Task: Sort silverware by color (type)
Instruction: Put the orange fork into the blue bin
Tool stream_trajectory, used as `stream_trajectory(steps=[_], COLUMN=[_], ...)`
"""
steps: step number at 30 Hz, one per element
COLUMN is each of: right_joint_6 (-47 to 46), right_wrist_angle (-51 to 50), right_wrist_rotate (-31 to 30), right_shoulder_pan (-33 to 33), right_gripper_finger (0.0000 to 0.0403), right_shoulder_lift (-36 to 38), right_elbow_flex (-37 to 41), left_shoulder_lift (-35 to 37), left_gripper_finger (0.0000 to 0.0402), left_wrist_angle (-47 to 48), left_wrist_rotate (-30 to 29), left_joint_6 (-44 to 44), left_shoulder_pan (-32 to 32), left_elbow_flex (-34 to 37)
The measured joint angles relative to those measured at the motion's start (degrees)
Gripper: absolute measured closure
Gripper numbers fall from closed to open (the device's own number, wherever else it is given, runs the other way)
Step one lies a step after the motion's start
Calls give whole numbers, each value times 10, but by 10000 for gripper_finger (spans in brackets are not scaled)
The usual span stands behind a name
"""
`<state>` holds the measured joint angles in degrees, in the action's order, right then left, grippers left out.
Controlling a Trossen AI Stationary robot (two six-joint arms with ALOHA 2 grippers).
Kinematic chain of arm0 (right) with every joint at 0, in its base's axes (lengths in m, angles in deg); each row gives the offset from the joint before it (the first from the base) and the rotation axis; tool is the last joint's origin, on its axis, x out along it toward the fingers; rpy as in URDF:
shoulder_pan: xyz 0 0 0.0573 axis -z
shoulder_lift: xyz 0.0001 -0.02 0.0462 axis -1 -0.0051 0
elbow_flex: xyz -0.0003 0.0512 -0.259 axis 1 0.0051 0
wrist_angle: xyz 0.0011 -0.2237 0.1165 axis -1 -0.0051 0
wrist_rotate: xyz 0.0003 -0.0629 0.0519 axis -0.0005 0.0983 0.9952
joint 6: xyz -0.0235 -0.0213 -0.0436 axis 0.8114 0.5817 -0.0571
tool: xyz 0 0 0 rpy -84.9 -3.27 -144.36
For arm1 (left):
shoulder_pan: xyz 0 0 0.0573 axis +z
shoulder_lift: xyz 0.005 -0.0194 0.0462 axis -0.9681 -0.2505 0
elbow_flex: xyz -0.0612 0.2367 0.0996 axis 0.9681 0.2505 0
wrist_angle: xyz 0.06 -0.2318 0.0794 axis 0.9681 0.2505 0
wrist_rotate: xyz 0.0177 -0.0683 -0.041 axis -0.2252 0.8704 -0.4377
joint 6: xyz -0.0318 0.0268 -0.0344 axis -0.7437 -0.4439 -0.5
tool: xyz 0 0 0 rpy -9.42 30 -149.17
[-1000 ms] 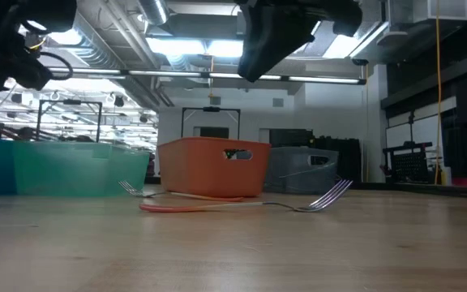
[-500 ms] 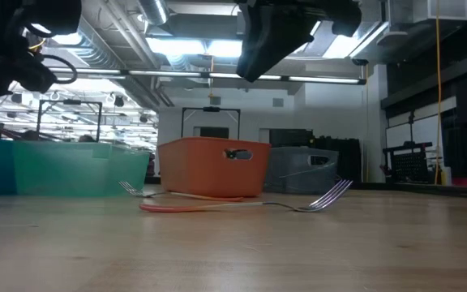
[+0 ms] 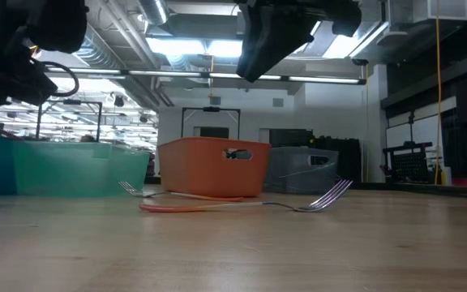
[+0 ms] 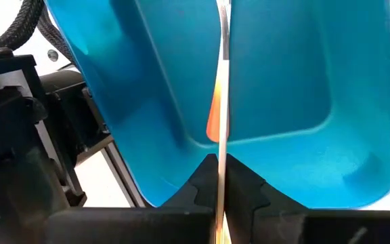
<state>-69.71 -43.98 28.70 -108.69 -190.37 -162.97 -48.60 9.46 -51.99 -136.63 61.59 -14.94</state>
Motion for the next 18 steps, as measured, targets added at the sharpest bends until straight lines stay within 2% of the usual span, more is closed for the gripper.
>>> stream_trajectory(steps=[12,18], right_joint_6=[0,0], right_wrist_angle=[1,1], right_wrist_rotate=[2,32], right_shoulder_pan=[0,0], right_gripper_finger=[317,317], right_shoulder_lift=[0,0], right_elbow_flex=[0,0], left_shoulder_lift=[-5,-5], left_gripper_finger=[395,373], left_wrist_angle=[1,1], left_wrist_rotate=[-6,-6], left_joint_6=[0,0], left_shoulder_pan=[0,0], left_elbow_flex=[0,0])
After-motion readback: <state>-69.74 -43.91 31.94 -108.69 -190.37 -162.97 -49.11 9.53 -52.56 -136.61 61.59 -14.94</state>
